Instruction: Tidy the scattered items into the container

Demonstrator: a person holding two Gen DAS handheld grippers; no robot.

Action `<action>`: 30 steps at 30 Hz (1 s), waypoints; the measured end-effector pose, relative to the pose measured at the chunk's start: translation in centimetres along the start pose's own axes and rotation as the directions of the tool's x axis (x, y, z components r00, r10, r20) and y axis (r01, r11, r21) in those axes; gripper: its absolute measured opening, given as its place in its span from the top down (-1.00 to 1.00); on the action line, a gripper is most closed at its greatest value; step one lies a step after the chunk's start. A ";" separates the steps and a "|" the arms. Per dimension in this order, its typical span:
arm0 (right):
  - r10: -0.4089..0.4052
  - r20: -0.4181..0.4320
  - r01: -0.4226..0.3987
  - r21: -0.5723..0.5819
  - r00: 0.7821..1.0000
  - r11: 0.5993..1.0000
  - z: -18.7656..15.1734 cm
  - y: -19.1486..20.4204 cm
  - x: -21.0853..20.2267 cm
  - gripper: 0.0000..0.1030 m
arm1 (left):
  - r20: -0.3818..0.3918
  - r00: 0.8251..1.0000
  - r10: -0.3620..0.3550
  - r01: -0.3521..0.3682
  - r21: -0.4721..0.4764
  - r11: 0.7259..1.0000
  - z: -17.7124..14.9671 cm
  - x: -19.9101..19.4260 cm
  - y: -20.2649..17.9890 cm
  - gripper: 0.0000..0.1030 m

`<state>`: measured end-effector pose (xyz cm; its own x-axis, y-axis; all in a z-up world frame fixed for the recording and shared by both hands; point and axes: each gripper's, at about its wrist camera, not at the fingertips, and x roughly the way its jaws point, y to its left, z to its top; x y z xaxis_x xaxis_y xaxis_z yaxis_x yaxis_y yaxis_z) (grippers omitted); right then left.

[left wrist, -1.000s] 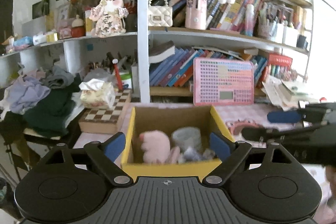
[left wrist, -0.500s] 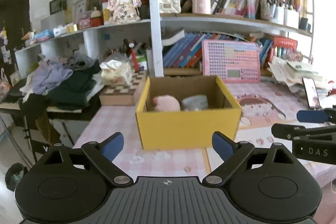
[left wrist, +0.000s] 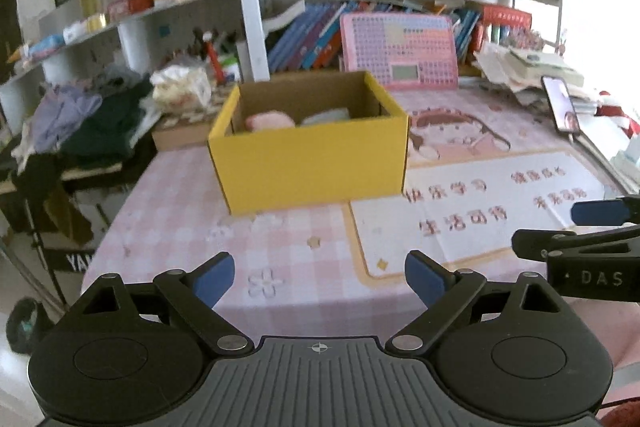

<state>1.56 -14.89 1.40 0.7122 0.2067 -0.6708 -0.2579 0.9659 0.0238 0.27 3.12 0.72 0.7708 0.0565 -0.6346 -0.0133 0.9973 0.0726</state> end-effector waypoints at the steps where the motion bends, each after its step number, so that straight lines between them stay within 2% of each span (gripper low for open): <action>1: -0.004 -0.016 0.004 0.002 1.000 1.000 -0.3 0.0 0.1 -0.39 | -0.017 1.000 -0.001 0.001 -0.004 1.000 -0.2 0.2 0.0 -0.83; 6: -0.009 -0.059 0.008 -0.003 0.998 1.000 -0.8 0.2 0.6 -0.53 | -0.083 0.997 -0.006 0.004 -0.017 1.000 -1.0 0.8 -0.1 -0.83; 9: -0.005 -0.065 0.004 -0.002 0.998 1.000 -0.9 0.3 0.7 -0.63 | -0.094 0.996 -0.001 0.001 -0.006 1.000 -1.3 0.7 -0.3 -0.84; 12: 0.001 -0.068 -0.001 -0.002 0.998 1.000 -0.9 0.3 0.6 -0.64 | -0.086 0.996 0.001 -0.001 0.001 1.000 -1.3 0.5 -0.5 -0.97; 30: 0.009 -0.080 -0.010 -0.008 0.997 1.000 -0.8 0.6 0.9 -0.65 | -0.112 0.994 0.015 -0.016 -0.014 1.000 -1.4 0.5 -0.4 -0.98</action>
<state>1.53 -14.28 0.19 0.6557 0.2022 -0.7275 -0.2699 0.9626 0.0243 -0.21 2.86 -0.72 0.6943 0.0760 -0.7157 -0.0349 0.9968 0.0720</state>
